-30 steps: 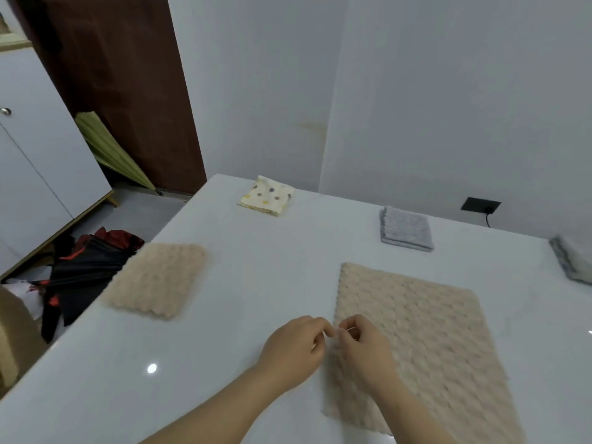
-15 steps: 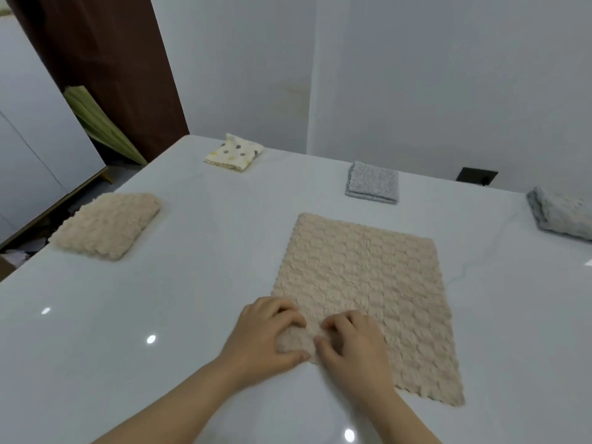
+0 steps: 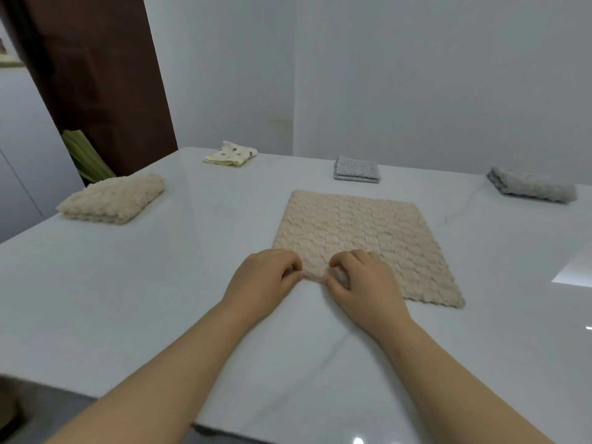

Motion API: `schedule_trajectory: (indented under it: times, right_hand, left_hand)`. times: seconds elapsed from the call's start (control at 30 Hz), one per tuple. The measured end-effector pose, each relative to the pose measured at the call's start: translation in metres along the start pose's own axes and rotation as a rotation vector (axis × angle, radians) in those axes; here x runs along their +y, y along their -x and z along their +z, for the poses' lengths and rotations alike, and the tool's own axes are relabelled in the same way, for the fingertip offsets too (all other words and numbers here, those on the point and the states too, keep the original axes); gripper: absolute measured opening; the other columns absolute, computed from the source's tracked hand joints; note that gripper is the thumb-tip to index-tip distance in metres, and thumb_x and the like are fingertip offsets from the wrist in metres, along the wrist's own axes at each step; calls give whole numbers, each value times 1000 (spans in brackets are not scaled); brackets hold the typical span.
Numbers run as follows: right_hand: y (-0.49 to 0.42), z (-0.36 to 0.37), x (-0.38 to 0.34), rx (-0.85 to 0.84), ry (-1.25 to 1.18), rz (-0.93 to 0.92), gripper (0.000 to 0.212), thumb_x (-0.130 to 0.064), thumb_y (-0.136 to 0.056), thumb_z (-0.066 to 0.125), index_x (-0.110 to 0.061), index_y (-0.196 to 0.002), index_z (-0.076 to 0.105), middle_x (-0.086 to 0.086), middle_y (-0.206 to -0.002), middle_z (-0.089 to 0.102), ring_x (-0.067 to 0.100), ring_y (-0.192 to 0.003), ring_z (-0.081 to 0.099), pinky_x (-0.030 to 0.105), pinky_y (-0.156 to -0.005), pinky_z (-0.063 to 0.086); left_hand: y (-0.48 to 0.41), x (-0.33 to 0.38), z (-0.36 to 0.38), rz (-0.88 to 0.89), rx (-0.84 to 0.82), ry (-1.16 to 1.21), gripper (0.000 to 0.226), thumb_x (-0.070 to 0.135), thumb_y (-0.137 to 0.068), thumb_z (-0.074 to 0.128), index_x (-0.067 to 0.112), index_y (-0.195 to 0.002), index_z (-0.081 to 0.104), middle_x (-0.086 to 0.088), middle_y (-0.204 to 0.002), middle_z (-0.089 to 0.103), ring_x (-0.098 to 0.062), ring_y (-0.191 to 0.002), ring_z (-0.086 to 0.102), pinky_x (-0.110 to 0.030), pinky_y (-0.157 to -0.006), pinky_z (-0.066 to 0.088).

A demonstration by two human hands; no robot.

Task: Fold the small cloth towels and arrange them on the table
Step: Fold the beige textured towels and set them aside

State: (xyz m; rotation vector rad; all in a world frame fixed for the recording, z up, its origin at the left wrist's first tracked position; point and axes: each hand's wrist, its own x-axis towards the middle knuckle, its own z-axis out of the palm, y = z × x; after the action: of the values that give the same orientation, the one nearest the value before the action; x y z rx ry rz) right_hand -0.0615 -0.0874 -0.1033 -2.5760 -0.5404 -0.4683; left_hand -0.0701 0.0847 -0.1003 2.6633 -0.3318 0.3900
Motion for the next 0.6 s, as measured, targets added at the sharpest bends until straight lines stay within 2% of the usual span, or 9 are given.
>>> schedule_trajectory:
  times: [0.2,0.3,0.4,0.5,0.6]
  right_hand:
    - [36,-15,-5,7,93,69,22,-31,-91,46,-25,-107,61,-9,-112,60,17,-106,47,25,-83,27]
    - [40,-18,-3,5,102,84,24,-32,-93,44,-26,-108,61,-10,-113,61,17,-107,47,27,-86,32]
    - [38,-18,-1,-10,119,61,25,-29,-95,44,-23,-108,64,-7,-109,64,18,-104,49,28,-87,38]
    - [34,-18,2,-17,147,42,25,-25,-96,42,-20,-106,65,-5,-106,65,19,-101,50,27,-83,39]
    - [32,-17,4,2,157,38,23,-21,-96,40,-17,-100,62,-3,-100,65,19,-95,49,28,-78,38]
  left_hand:
    - [30,8,-6,-119,122,-27,16,25,-95,45,16,-94,58,2,-92,65,-19,-86,58,-24,-70,38]
    - [33,11,-7,-158,149,-18,15,22,-96,41,14,-96,54,-1,-86,61,-22,-82,57,-28,-68,40]
    - [30,10,-7,-170,115,2,13,11,-93,40,14,-100,51,-1,-88,58,-22,-82,53,-30,-69,41]
    - [26,7,-9,-188,52,77,26,8,-83,43,15,-107,50,2,-92,54,-19,-90,48,-28,-77,39]
    - [23,10,-7,-200,5,-72,31,23,-87,42,20,-117,47,3,-113,52,-22,-108,45,-32,-88,38]
